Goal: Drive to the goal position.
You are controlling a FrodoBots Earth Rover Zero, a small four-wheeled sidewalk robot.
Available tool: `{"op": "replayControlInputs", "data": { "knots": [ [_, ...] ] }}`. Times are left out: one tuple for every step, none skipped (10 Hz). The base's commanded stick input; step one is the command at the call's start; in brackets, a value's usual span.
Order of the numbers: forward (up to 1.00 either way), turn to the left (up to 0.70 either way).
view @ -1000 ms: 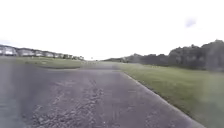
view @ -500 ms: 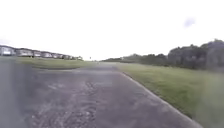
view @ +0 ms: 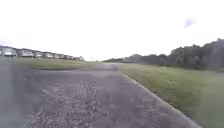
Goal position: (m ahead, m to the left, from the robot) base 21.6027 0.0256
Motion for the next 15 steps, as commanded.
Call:
{"op": "replayControlInputs", "data": {
  "knots": [
    [0.7, 0.0],
    [0.7, 0.0],
    [0.7, 0.0],
    [0.7, 0.0],
    [0.7, 0.0],
    [0.7, 0.01],
    [0.7, 0.02],
    [0.7, 0.08],
    [0.7, 0.28],
    [0.7, 0.35],
    [0.7, 0.28],
    [0.7, 0.07],
    [0.7, 0.0],
    [0.7, 0.0],
    [0.7, 0.0]
  ]
}}
